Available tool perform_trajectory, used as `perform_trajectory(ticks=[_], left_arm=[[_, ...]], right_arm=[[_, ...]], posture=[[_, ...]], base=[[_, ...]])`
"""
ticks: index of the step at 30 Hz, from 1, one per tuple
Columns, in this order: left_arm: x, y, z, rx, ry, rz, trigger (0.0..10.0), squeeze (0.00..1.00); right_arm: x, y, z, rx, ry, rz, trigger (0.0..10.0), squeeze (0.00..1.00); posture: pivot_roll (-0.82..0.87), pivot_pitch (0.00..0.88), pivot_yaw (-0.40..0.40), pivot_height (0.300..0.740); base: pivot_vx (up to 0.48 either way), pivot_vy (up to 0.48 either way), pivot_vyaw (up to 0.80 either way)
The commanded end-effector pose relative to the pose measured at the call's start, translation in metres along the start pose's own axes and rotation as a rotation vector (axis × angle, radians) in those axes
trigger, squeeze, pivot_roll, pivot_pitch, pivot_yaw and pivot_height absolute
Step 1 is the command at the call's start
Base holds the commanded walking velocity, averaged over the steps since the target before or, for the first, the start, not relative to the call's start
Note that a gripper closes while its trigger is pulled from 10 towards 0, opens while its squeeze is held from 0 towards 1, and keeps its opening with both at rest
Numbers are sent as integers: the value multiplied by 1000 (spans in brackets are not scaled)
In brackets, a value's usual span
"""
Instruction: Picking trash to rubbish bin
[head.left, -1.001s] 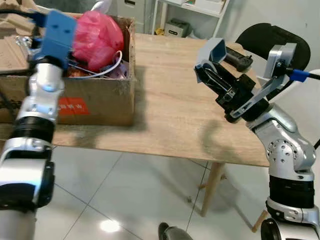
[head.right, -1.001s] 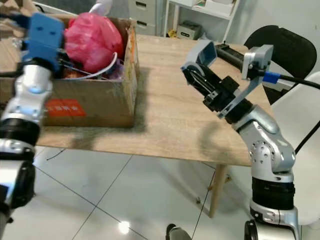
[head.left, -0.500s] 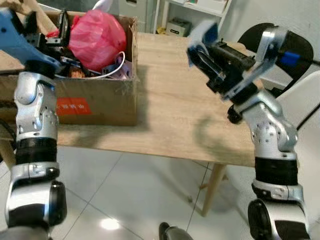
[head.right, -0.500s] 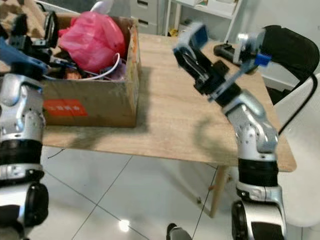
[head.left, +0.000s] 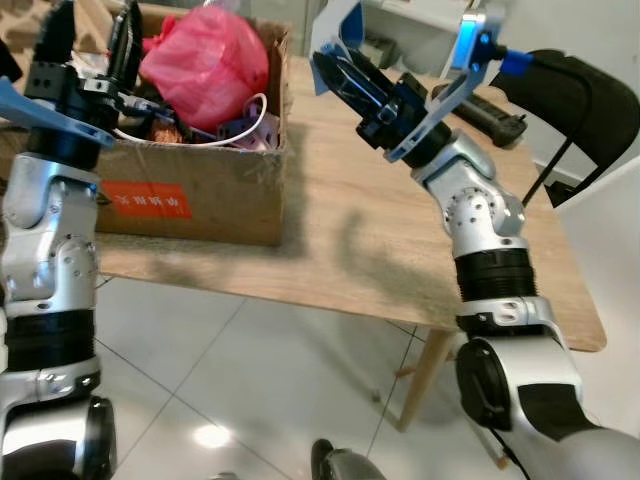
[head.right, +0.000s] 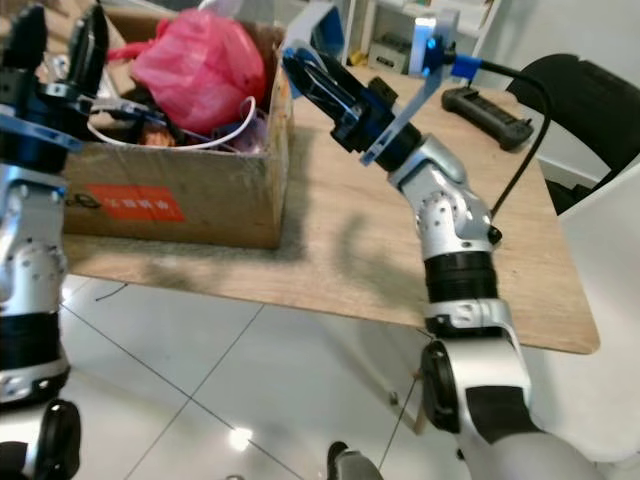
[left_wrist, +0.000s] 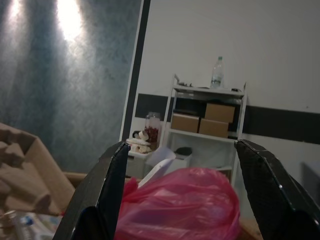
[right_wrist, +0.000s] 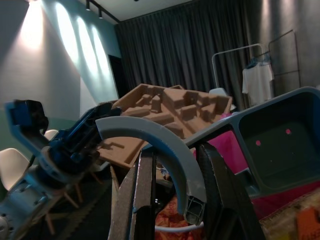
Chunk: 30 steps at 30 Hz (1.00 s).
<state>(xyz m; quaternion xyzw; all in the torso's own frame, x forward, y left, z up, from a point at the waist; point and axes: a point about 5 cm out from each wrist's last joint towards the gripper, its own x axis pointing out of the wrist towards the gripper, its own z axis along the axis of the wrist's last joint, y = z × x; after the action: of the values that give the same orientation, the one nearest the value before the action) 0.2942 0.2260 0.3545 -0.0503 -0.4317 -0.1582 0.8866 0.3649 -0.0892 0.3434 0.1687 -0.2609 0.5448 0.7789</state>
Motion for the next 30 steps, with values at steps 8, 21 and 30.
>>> perform_trajectory(ticks=[8,21,30], left_arm=[[6,-13,33,30,-29,-66,10000,0],[8,-29,39,2,-18,-89,10000,0],[7,-34,39,-9,-14,-90,10000,0]], right_arm=[[16,-7,-13,54,-10,40,10000,0],[31,0,-16,107,-28,151,10000,0],[41,2,-28,50,68,117,10000,0]], posture=[[172,335,-88,740],[167,358,-99,740],[166,357,-108,740]], base=[[0,0,0],[0,0,0],[0,0,0]])
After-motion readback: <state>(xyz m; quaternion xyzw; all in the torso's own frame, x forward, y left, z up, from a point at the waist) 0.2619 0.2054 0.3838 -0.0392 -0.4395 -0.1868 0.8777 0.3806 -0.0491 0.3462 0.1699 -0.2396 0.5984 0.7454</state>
